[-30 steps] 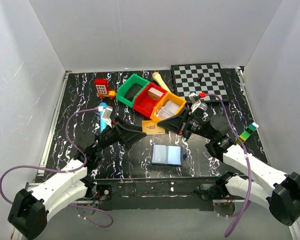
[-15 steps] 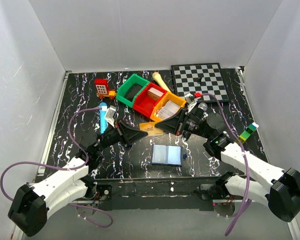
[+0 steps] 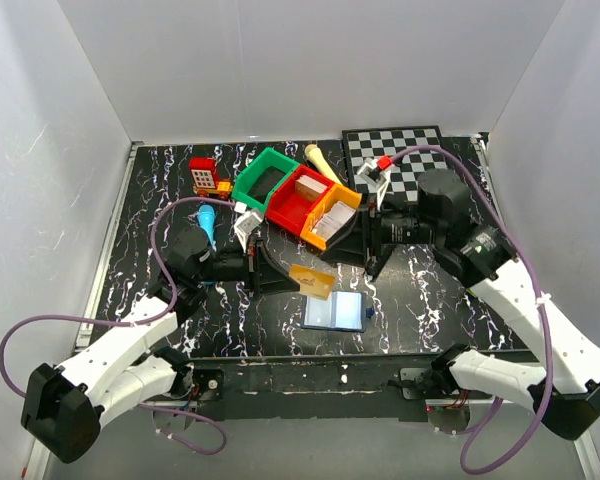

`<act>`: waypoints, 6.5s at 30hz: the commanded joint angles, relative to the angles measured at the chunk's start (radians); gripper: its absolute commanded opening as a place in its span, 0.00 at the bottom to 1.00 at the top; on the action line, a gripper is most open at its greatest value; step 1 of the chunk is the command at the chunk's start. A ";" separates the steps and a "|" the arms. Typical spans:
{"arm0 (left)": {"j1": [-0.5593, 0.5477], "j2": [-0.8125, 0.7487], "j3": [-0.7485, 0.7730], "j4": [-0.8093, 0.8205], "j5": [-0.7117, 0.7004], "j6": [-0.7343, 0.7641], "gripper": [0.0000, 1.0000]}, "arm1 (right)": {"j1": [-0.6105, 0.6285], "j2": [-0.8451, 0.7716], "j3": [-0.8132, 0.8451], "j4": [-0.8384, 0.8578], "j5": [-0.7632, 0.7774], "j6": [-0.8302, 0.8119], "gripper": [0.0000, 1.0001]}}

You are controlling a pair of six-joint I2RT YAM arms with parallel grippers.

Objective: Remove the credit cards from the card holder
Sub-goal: Place the credit card in the storage box.

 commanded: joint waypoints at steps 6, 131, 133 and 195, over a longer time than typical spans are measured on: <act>0.005 0.021 0.149 -0.404 0.192 0.263 0.00 | -0.004 0.129 0.180 -0.514 -0.140 -0.310 0.54; 0.117 -0.185 -0.021 -0.614 -0.624 0.208 0.54 | -0.122 1.086 0.687 0.008 0.421 -0.952 0.01; 0.117 -0.189 -0.017 -0.622 -0.630 0.215 0.54 | -0.122 1.095 0.690 0.003 0.427 -0.957 0.01; 0.117 -0.108 0.002 -0.613 -0.627 0.247 0.54 | -0.133 1.276 0.789 -0.086 0.544 -0.949 0.01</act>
